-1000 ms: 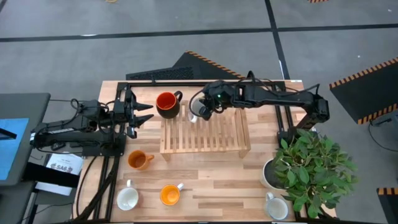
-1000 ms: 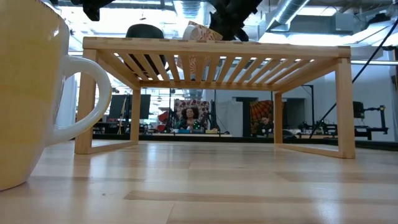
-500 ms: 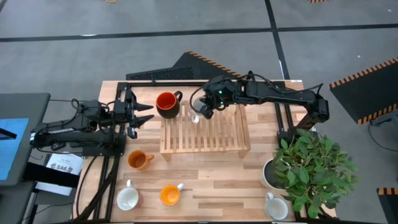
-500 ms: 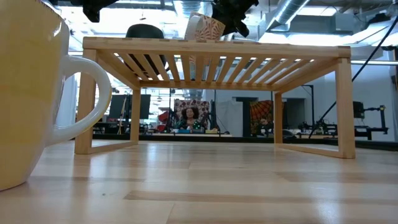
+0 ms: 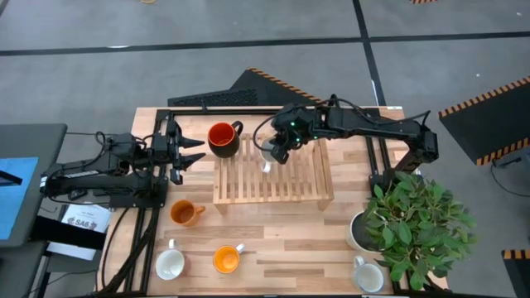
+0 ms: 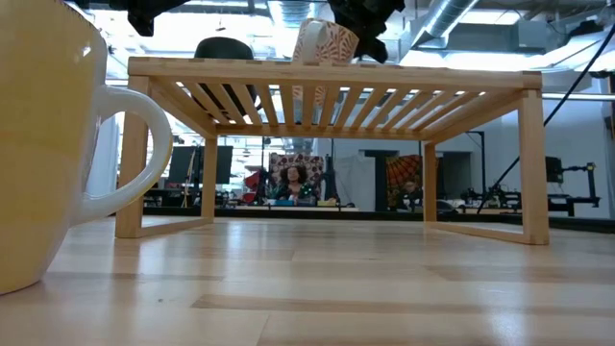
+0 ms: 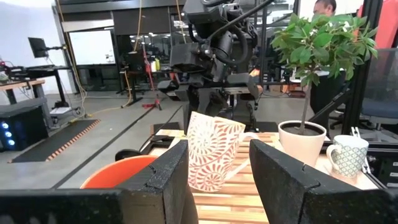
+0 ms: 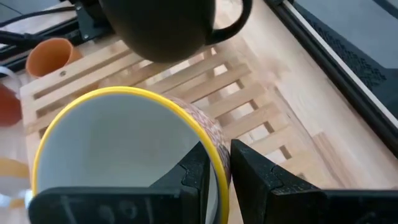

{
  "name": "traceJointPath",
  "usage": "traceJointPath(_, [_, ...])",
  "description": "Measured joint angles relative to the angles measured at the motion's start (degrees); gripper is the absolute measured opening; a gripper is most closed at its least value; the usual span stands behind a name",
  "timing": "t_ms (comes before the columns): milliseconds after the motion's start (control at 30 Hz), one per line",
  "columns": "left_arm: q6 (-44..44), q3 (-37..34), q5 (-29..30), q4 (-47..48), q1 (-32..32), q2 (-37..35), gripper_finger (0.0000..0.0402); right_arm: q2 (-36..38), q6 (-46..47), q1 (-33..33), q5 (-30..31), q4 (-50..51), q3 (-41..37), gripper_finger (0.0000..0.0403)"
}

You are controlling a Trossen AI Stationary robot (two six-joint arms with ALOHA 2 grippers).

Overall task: Place coffee mugs
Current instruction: Put the orange patterned mug on the shelf

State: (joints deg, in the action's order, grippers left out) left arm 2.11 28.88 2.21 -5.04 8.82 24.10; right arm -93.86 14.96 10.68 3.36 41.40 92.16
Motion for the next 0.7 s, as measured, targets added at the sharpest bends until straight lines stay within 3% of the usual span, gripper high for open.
traceJointPath(700, [0.00,0.00,0.83,0.04,0.00,0.01,0.0158,-0.24,0.00,0.37,-0.02,-3.16,0.02,0.0087])
